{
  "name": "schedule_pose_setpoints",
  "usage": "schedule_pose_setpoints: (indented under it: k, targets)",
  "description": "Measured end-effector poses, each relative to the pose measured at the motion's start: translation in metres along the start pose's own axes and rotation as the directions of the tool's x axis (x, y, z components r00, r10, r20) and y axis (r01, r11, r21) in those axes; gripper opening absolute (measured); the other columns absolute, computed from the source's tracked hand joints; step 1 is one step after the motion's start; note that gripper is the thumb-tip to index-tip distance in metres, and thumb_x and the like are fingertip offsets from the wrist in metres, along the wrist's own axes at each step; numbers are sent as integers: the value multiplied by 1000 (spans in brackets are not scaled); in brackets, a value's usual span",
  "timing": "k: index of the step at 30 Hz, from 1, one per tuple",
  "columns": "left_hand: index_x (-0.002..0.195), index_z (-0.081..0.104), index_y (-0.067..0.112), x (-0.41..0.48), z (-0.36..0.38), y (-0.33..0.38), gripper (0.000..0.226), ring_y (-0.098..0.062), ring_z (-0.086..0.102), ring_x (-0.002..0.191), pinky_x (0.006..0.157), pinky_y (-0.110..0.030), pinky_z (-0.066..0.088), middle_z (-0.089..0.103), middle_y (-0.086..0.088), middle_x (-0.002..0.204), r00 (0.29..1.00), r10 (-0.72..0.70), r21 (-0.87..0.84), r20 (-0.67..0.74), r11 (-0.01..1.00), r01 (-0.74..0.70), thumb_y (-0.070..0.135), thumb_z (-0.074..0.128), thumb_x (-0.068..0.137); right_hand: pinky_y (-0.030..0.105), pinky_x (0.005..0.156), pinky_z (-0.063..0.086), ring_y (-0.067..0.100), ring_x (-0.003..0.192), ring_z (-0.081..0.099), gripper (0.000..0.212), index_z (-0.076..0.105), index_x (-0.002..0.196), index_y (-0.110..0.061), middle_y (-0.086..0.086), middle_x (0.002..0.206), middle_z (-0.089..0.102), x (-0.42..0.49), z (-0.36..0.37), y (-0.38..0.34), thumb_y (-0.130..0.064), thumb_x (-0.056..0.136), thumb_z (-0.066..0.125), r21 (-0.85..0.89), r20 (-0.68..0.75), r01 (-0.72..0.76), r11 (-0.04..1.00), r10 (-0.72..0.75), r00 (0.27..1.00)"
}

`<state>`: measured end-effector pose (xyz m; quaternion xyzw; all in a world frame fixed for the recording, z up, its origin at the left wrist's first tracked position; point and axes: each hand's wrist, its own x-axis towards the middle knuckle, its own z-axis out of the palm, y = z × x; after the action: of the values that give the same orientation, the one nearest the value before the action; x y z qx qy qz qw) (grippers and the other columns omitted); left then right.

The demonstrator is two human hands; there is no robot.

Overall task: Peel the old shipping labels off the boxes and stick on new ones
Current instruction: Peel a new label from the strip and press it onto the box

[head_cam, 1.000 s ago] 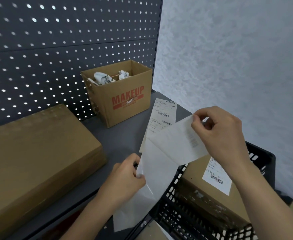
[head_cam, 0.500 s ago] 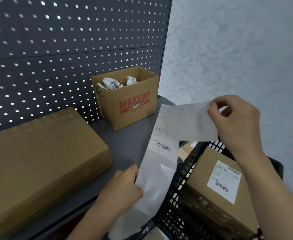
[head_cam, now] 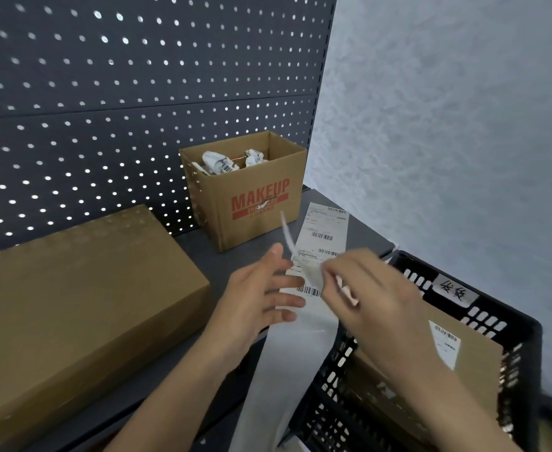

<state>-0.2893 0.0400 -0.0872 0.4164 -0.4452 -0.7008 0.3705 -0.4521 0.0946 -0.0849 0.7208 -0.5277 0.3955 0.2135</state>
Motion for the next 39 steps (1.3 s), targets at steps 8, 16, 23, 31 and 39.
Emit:
schedule_pose_setpoints:
  k: [8,16,23,31,39]
  targets:
    - [111,69,8,-1,-10,-2,23,-25,73,93,82,-38,60,76,-10,101,999,45,50,-5,998,-45,8,48,101,36,57,52,22,71,64,3,73,88,-7,5,86,67,-30,12,-12,-8,87,71,11,129,220,975,-220,967]
    - [107,72,21,-8,-32,9,28,-8,71,97,83,-29,58,75,10,103,933,294,187,-209,948,-257,5,50,100,19,69,53,5,79,63,20,75,105,-12,-6,98,69,-38,9,-14,-20,92,62,284,194,13,959,-70,979]
    - [108,72,19,-29,-73,34,28,-14,70,102,92,-39,53,75,7,107,882,386,199,-269,919,-341,3,49,99,8,64,41,1,76,62,37,69,103,-36,-22,94,67,0,38,-1,-2,96,54,413,374,-521,747,383,845]
    - [106,71,18,-54,-144,47,22,-12,71,99,92,-37,53,76,6,103,849,342,237,-402,935,-264,5,57,96,21,54,41,8,52,49,33,72,103,-24,-8,83,70,81,99,-49,-1,100,49,640,523,-529,557,189,831]
    - [108,71,18,-80,-208,53,21,-7,71,95,78,-18,57,76,10,100,820,341,253,-460,935,-247,6,59,95,15,53,40,4,54,50,22,70,111,-24,-15,67,67,110,146,-109,-15,99,55,612,699,-553,565,-60,713]
